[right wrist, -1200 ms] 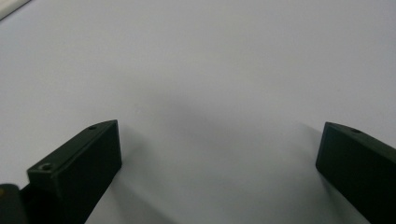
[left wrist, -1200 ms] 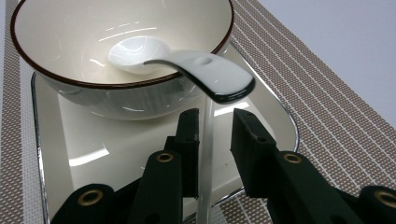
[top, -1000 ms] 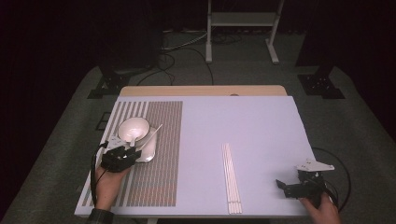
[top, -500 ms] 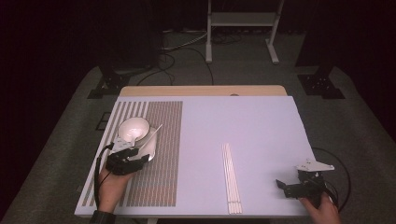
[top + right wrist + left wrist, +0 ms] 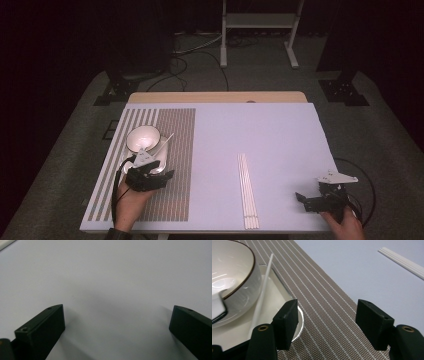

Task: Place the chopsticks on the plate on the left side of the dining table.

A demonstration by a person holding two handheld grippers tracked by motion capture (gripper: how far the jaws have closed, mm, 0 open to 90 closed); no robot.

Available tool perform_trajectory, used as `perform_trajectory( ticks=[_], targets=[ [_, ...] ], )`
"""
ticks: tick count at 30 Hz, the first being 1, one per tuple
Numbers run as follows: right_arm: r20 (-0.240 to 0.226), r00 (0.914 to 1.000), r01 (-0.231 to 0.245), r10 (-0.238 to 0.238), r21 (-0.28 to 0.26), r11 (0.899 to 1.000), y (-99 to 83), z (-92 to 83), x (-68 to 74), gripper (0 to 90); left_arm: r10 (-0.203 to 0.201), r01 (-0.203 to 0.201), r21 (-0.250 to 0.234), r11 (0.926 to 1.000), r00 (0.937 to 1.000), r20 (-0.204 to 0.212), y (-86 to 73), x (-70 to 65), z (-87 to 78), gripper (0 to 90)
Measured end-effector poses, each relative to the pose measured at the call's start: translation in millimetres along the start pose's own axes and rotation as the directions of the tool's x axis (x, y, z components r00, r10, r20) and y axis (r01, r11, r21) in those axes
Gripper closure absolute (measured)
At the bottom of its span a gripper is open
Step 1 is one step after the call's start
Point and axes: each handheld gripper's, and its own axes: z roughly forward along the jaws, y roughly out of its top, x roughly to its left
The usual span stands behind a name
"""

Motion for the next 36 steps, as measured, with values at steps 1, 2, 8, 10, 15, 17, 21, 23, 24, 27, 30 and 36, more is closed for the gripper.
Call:
perform_trajectory(
  ticks=[1, 2, 8, 10, 15, 17, 21, 23, 24, 27, 30, 36],
  targets=[
    [0.0, 1.0, 0.0, 0.0, 0.0, 1.0, 0.0, 0.0, 0.0, 0.0, 0.0, 0.0, 0.0, 1.0, 1.0, 0.0, 0.0, 0.0, 0.0, 31.8],
    [0.0, 1.0, 0.0, 0.0, 0.0, 1.0, 0.0, 0.0, 0.0, 0.0, 0.003, -0.003, -0.004, 1.0, 1.0, 0.003, 0.6, -2.3, 1.1, 30.7],
    [0.0, 1.0, 0.0, 0.0, 0.0, 1.0, 0.0, 0.0, 0.0, 0.0, 0.009, -0.009, -0.013, 0.9999, 0.9999, 0.013, 2.0, -7.9, 3.3, 25.4],
    [0.0, 1.0, 0.0, 0.0, 0.0, 1.0, 0.0, 0.0, 0.0, 0.0, 0.004, -0.004, -0.022, 0.9997, 0.9998, 0.017, 2.5, -10.2, 4.5, 22.9],
    [0.0, 1.0, 0.0, 0.0, 0.0, 1.0, 0.0, 0.0, 0.0, 0.0, 0.016, -0.015, -0.037, 0.9992, 0.999, 0.042, 4.6, -18.2, 9.3, 16.7],
    [0.0, 1.0, 0.0, 0.0, 0.0, 1.0, 0.0, 0.0, 0.0, 0.0, 0.014, -0.013, -0.032, 0.9994, 0.9985, 0.053, 5.6, -21.8, 12.5, 13.5],
    [0.0, 1.0, 0.0, 0.0, 0.0, 1.0, 0.0, 0.0, 0.0, 0.0, 0.025, -0.024, -0.03, 0.9993, 0.9981, 0.055, 8.1, -27.5, 16.3, 9.2],
    [0.0, 1.0, -0.001, 0.001, 0.0, 1.0, 0.0, 0.0, 0.0, 0.0, 0.026, -0.024, -0.035, 0.9991, 0.9978, 0.062, 9.3, -29.6, 17.3, 9.0],
    [0.0, 1.0, 0.0, 0.0, 0.0, 1.0, 0.0, 0.0, 0.0, 0.0, 0.026, -0.024, -0.035, 0.9991, 0.9978, 0.061, 9.9, -30.7, 18.0, 8.2],
    [0.0, 1.0, 0.0, 0.0, 0.0, 1.0, 0.0, 0.0, 0.0, 0.0, 0.028, -0.026, -0.038, 0.999, 0.9974, 0.066, 11.9, -34.5, 20.4, 5.7],
    [0.0, 1.0, -0.001, 0.001, 0.0, 1.0, 0.0, 0.0, 0.0, 0.0, 0.033, -0.029, -0.056, 0.998, 0.9972, 0.067, 14.0, -39.3, 23.2, 2.5],
    [0.0, 1.0, 0.0, 0.0, 0.0, 1.0, 0.0, 0.0, 0.0, 0.0, 0.044, -0.04, -0.057, 0.9976, 0.9955, 0.083, 19.3, -47.0, 27.1, 0.0]
  ],
)
